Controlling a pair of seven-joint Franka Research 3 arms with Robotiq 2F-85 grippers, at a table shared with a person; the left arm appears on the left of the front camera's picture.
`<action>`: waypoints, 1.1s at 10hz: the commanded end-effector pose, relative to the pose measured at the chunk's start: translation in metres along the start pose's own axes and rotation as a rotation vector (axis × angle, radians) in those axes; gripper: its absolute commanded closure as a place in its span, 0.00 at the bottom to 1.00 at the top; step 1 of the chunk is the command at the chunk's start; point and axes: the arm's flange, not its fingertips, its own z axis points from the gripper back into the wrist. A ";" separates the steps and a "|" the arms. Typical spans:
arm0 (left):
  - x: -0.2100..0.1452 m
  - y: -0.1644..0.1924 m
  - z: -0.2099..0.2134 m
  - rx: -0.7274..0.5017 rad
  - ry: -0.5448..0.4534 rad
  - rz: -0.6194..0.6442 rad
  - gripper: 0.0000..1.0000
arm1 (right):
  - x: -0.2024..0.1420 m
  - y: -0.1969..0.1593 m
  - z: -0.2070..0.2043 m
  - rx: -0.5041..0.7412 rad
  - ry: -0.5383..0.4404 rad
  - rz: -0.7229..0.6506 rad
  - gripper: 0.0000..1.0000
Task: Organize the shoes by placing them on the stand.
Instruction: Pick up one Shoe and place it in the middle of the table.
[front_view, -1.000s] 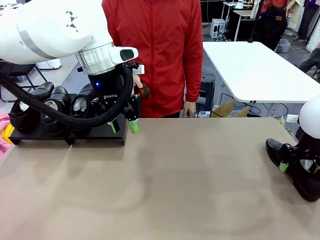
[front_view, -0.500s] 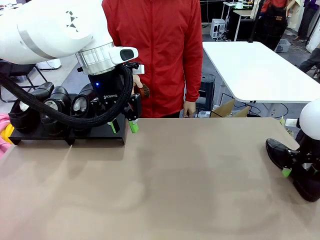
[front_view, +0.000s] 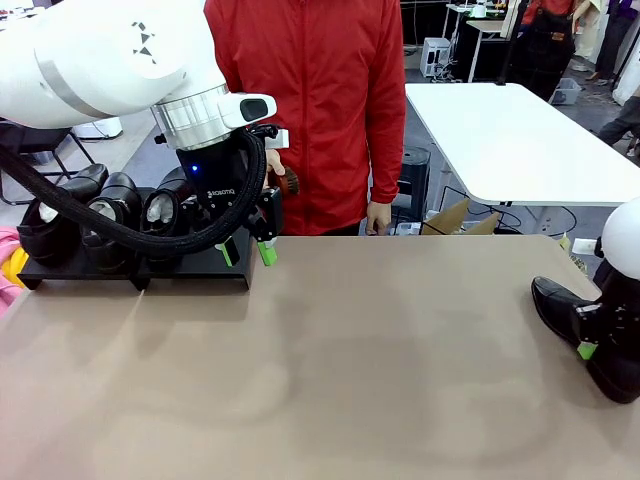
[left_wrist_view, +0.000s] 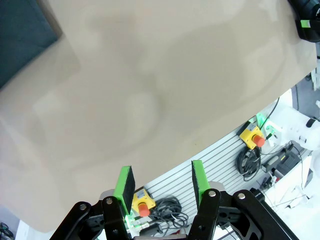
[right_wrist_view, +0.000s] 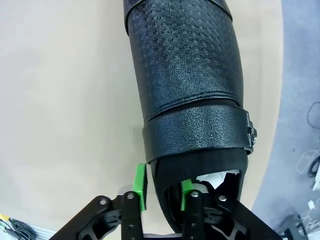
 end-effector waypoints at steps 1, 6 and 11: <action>-0.001 0.001 0.002 -0.005 -0.001 0.004 0.39 | 0.004 -0.005 0.001 0.035 -0.014 0.017 1.00; -0.001 0.001 0.002 -0.005 -0.001 0.004 0.39 | -0.007 -0.002 0.022 0.055 -0.045 -0.044 1.00; -0.001 0.001 0.002 -0.005 -0.001 0.004 0.39 | -0.050 0.134 0.109 0.130 -0.286 0.032 1.00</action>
